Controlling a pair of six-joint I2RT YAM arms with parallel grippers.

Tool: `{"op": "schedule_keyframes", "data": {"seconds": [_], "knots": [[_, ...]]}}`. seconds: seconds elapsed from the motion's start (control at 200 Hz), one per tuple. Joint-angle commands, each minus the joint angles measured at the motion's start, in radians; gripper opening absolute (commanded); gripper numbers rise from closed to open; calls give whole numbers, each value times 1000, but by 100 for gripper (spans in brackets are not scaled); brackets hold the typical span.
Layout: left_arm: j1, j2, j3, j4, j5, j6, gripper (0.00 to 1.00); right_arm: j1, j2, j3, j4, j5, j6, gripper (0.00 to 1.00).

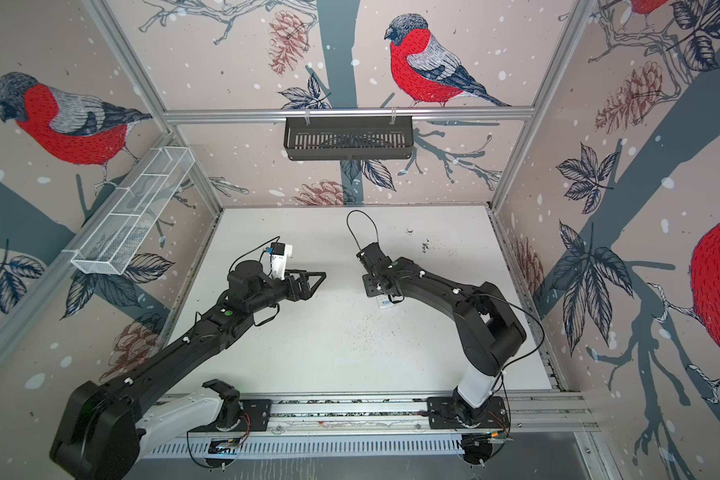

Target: Load the batteries into the remote control

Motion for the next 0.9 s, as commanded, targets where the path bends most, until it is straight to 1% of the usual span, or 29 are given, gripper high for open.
{"op": "schedule_keyframes", "data": {"seconds": [0.0, 0.09, 0.16, 0.22, 0.275, 0.345, 0.405, 0.465, 0.59, 0.665, 0.69, 0.735, 0.81, 0.826, 0.861, 0.896], "knots": [[0, 37, 52, -24, 35, 44, 99, -59, -77, -53, 86, -101, -62, 78], [-1, 73, 102, -79, -6, 64, 99, -121, -148, -124, 163, -90, -121, 83], [1, 78, 130, -120, -94, 97, 99, -166, -214, -203, 267, -47, -183, 86], [0, 71, 146, -158, -238, 149, 99, -207, -277, -275, 369, -21, -233, 89], [2, 66, 147, -176, -416, 188, 98, -257, -319, -320, 439, -21, -264, 90], [8, 68, 149, -191, -602, 223, 98, -325, -353, -371, 524, -13, -288, 93], [18, 69, 122, -161, -718, 249, 97, -362, -364, -412, 606, 35, -301, 94], [32, 68, 84, -110, -769, 279, 97, -372, -356, -468, 728, 103, -332, 95], [54, 68, -38, 96, -876, 343, 97, -383, -272, -540, 950, 200, -396, 96], [96, 93, -77, 161, -923, 327, 97, -406, -222, -556, 1031, 232, -412, 97], [114, 107, -85, 172, -928, 319, 97, -413, -213, -556, 1043, 237, -414, 97], [134, 134, -106, 211, -972, 307, 96, -426, -205, -569, 1083, 231, -415, 97], [142, 175, -146, 291, -1090, 317, 96, -446, -219, -641, 1211, 215, -440, 97], [150, 187, -155, 345, -1099, 336, 96, -450, -222, -661, 1245, 212, -447, 97], [170, 199, -124, 283, -1082, 314, 96, -457, -230, -706, 1324, 215, -454, 97], [189, 210, -123, 310, -1062, 320, 96, -471, -236, -722, 1350, 211, -441, 97]]}}
